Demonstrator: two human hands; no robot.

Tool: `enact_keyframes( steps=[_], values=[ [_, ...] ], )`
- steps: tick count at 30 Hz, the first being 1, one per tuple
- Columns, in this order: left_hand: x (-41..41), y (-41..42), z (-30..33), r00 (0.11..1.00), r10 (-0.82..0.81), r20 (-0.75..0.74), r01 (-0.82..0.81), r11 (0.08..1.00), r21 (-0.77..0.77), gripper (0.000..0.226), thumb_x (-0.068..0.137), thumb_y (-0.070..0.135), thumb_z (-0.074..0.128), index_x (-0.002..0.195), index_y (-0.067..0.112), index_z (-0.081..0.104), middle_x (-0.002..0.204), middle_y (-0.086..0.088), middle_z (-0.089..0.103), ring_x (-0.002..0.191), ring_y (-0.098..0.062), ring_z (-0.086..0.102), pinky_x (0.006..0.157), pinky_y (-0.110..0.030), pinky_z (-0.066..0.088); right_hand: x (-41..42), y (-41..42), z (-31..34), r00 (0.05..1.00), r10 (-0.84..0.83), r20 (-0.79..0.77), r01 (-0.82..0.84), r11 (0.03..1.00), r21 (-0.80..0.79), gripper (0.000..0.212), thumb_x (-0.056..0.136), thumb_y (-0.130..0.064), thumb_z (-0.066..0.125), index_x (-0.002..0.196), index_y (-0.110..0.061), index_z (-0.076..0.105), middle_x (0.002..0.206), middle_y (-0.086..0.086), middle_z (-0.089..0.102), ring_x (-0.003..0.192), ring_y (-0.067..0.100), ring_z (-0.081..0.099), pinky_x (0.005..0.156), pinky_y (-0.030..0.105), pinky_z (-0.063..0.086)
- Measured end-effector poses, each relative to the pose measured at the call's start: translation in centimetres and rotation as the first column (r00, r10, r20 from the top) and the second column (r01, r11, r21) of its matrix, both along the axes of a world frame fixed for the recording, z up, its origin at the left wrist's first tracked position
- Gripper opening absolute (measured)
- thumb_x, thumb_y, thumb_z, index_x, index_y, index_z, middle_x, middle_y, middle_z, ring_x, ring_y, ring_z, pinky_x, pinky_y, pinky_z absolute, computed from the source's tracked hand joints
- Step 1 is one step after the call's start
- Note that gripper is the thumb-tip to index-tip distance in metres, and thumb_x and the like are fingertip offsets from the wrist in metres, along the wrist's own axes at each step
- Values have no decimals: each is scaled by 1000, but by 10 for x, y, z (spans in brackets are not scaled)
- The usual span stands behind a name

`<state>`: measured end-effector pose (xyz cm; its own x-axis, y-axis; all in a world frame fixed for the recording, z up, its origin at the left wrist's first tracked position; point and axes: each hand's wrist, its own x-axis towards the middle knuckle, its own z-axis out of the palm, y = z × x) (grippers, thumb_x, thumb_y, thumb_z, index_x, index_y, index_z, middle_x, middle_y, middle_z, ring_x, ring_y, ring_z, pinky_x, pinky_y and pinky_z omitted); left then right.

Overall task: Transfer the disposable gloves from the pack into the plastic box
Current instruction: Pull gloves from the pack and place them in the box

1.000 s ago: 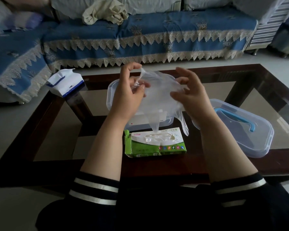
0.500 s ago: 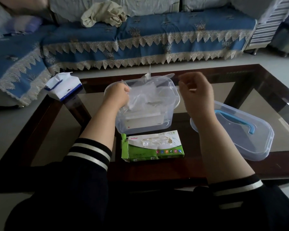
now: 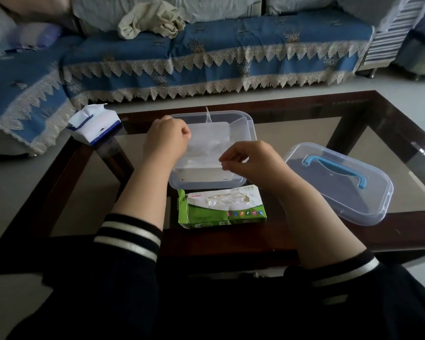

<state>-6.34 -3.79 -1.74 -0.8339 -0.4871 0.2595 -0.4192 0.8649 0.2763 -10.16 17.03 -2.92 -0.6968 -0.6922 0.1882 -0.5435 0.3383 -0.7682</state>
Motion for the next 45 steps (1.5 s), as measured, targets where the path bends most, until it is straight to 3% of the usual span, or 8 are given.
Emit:
enact_keyframes(
  steps=[2, 4, 7, 10, 15, 26, 36, 45],
  values=[
    [18, 11, 0, 976, -51, -210, 79, 988, 130, 9, 94, 21, 60, 94, 20, 69, 100, 0, 67, 86, -16, 61, 74, -31, 51, 6, -2, -4, 998, 57, 35, -61, 991, 118, 7, 84, -22, 71, 91, -22, 72, 82, -15, 69, 77, -1, 64, 79, 20, 54],
    [35, 26, 0, 959, -113, -261, 193, 933, 305, 7, 94, 22, 61, 92, 21, 68, 85, 6, 69, 75, -11, 63, 75, -32, 55, 12, -7, -12, 993, 113, 43, -120, 954, 275, 18, 82, -28, 73, 99, -20, 72, 92, -12, 69, 83, 3, 63, 85, 27, 53],
    [55, 44, -10, 968, -246, -47, 243, 880, 407, 8, 95, 25, 61, 95, 22, 68, 88, 10, 69, 80, -5, 63, 78, -29, 52, 17, -16, -30, 985, 158, 75, -175, 884, 434, 33, 82, -33, 73, 112, -22, 67, 115, -6, 65, 102, 9, 58, 96, 30, 47],
    [63, 50, -29, 946, -282, 159, 190, 881, 432, 31, 91, 27, 67, 121, 25, 63, 122, 8, 63, 106, -9, 60, 88, -26, 48, 16, -21, -45, 987, 147, 65, -160, 861, 484, 30, 82, -33, 71, 111, -26, 67, 114, -5, 61, 96, 12, 56, 92, 36, 49],
    [63, 51, -58, 838, -351, 418, 190, 906, 379, 87, 71, 48, 82, 145, 26, 41, 147, 2, 46, 131, -21, 46, 106, -42, 42, 15, -19, -55, 996, 58, 65, -80, 898, 434, 20, 79, -32, 74, 98, -29, 73, 106, -6, 60, 95, 14, 56, 88, 37, 50],
    [62, 50, -71, 842, -357, 405, 159, 881, 447, 86, 68, 42, 85, 142, 26, 44, 145, -1, 41, 138, -25, 29, 112, -47, 33, 19, -26, -72, 998, -53, -17, 56, 929, 367, 11, 81, -28, 71, 90, -24, 77, 100, -2, 69, 100, 15, 58, 85, 33, 49],
    [63, 50, -69, 868, -362, 340, 130, 826, 549, 59, 73, 28, 84, 125, 25, 57, 137, -2, 50, 128, -24, 45, 103, -43, 44, 36, -23, -53, 979, 7, -204, 74, 918, 389, 17, 98, -25, 50, 102, -15, 64, 100, 7, 68, 85, 27, 61, 67, 36, 44],
    [63, 52, -64, 826, -432, 363, 220, 839, 498, 66, 75, 23, 82, 132, 12, 52, 128, -6, 58, 121, -24, 52, 103, -39, 43, 33, -20, -28, 980, -196, 28, 198, 971, -135, 12, 96, -14, 53, 86, -20, 59, 76, -12, 64, 72, 8, 57, 67, 26, 44]
  ],
)
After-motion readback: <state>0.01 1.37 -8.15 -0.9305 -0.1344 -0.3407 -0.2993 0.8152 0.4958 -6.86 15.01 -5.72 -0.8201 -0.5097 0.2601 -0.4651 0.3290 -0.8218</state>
